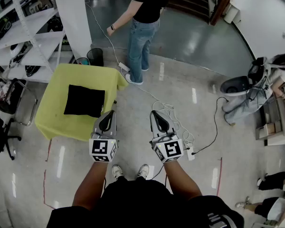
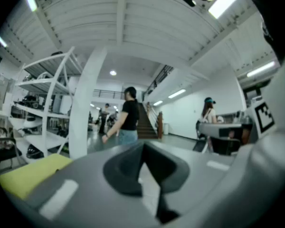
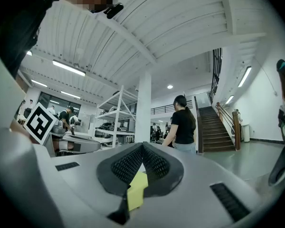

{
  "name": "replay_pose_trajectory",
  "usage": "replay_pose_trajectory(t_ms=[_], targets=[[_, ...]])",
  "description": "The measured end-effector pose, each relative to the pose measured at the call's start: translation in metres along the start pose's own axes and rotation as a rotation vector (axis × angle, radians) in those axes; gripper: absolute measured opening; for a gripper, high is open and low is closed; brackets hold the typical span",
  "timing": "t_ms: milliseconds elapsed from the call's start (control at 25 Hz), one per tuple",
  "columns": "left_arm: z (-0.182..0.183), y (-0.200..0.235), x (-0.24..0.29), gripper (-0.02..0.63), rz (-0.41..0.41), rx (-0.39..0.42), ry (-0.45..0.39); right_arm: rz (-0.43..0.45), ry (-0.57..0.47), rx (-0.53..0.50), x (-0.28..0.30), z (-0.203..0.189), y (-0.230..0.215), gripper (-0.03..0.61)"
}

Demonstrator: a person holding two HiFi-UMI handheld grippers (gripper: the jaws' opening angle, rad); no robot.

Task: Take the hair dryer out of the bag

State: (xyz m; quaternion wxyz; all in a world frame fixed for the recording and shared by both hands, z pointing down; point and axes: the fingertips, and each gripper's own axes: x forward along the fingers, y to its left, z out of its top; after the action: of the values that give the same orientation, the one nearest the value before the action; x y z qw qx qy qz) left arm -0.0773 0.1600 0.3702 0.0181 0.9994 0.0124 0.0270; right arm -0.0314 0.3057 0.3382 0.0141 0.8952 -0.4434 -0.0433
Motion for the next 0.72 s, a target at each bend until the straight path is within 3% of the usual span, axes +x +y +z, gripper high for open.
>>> replay_pose_trajectory(t_ms=[240,720], targets=[[0.002,-0.014,0.000,0.006,-0.016,0.023,-0.003,-0.010,-0.004,-0.003,-0.004,-0.001,-0.007,0.006],[0.004,-0.043,0.015,0.006,0.016,0.088,0.043,0.059,-0.044,-0.010,-0.029,0.002,-0.025,0.008]])
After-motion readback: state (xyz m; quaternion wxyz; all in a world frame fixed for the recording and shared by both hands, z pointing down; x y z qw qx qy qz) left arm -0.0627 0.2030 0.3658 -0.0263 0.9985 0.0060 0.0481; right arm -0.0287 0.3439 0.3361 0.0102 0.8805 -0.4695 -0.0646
